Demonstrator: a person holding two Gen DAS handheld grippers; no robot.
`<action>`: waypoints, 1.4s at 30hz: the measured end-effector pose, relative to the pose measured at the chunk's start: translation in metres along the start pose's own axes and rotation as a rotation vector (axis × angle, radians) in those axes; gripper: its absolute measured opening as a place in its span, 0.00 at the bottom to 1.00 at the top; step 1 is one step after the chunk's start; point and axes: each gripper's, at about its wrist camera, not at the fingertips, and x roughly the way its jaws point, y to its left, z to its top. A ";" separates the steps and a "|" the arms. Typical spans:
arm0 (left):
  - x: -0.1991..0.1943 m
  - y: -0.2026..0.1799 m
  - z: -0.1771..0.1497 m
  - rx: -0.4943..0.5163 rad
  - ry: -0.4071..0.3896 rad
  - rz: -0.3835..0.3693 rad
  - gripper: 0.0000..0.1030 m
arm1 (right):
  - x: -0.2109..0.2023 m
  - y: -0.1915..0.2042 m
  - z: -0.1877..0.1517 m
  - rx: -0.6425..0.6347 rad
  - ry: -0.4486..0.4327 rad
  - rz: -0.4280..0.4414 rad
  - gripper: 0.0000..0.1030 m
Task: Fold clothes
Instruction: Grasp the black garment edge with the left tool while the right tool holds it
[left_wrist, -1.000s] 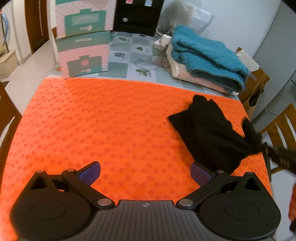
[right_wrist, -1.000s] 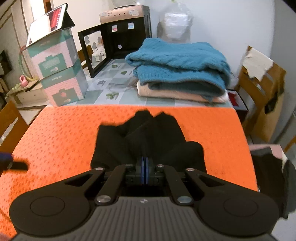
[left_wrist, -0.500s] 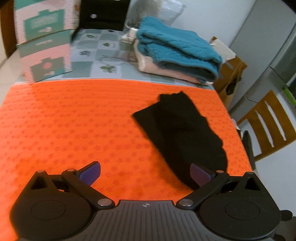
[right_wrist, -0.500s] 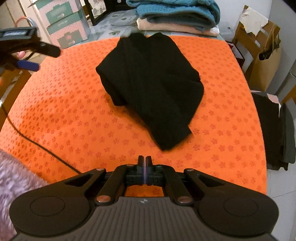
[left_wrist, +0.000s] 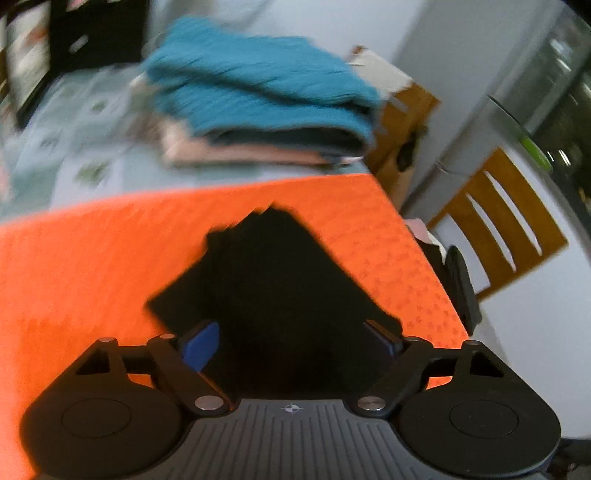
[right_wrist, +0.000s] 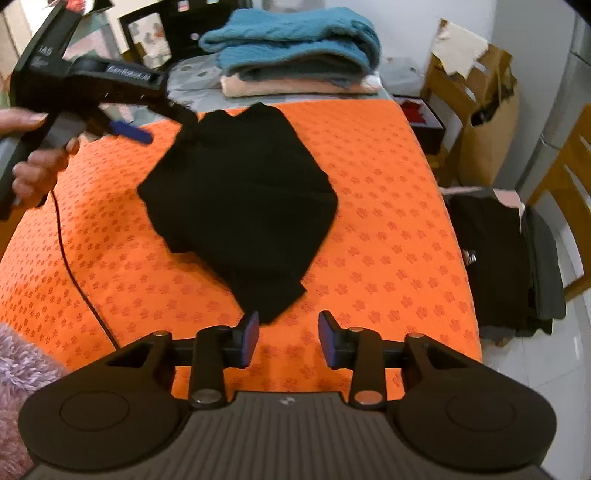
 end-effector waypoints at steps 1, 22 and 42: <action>0.006 -0.006 0.005 0.047 0.004 -0.011 0.82 | 0.002 -0.002 -0.001 0.011 0.003 -0.001 0.42; 0.078 -0.040 0.007 0.348 0.107 -0.037 0.17 | 0.028 -0.025 0.000 0.095 0.036 0.005 0.46; -0.105 0.059 -0.063 -0.237 -0.187 0.031 0.12 | 0.042 0.019 0.029 -0.042 -0.039 0.065 0.69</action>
